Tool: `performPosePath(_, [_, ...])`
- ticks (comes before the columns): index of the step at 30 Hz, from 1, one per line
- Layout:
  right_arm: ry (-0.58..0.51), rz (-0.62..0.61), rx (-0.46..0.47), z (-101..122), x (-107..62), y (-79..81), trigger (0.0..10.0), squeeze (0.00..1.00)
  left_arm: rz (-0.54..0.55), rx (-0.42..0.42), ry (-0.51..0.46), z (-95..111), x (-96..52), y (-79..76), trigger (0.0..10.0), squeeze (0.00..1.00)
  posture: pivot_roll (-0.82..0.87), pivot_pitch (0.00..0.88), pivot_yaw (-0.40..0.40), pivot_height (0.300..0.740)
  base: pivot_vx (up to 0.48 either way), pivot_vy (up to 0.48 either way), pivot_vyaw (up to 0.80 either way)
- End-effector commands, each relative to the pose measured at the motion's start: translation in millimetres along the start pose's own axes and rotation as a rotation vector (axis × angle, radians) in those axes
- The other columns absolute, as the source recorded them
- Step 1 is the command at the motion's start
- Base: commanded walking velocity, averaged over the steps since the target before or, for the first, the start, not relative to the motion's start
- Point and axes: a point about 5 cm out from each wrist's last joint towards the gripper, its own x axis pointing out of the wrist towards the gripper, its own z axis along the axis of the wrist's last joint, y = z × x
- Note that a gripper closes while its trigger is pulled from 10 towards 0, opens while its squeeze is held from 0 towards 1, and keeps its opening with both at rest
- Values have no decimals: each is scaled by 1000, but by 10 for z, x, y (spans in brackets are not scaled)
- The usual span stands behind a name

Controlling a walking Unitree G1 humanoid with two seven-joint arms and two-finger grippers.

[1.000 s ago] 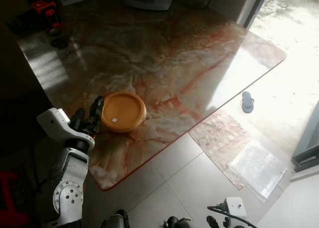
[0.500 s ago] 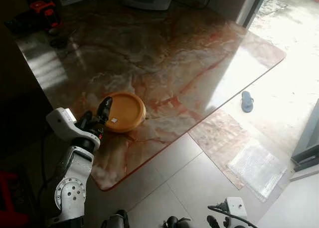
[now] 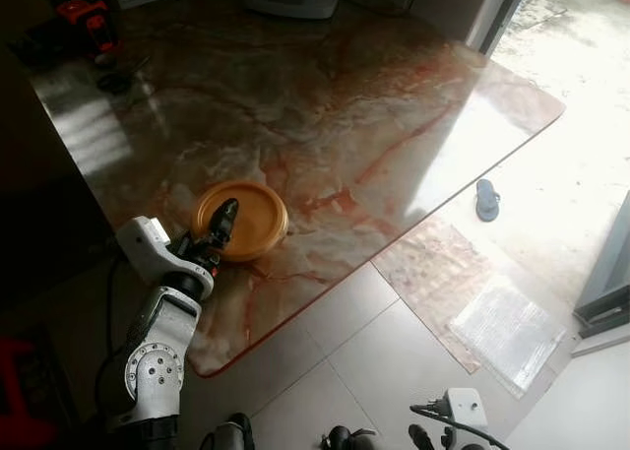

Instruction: Restocking fridge

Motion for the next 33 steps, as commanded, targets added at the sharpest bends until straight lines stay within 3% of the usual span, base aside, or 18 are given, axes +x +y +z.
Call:
performPosePath(1, [21,-13,18,-83,-19,-23,10000,0,-28,5,30,-54,17,-46,10000,0,35,210,-91,740,0,0,0])
performPosePath(12, [21,-12,17,-84,-19,-23,10000,0,-62,5,62,-124,25,-104,10000,0,30,202,-90,740,0,0,0])
performPosePath(13, [21,-12,16,-84,-19,-23,10000,0,-67,5,71,-152,27,-123,0,0,31,198,-90,740,0,0,0])
performPosePath(33, [21,-14,14,-72,-18,-30,10000,0,-62,0,38,-142,46,-134,0,0,28,218,-99,740,0,0,0])
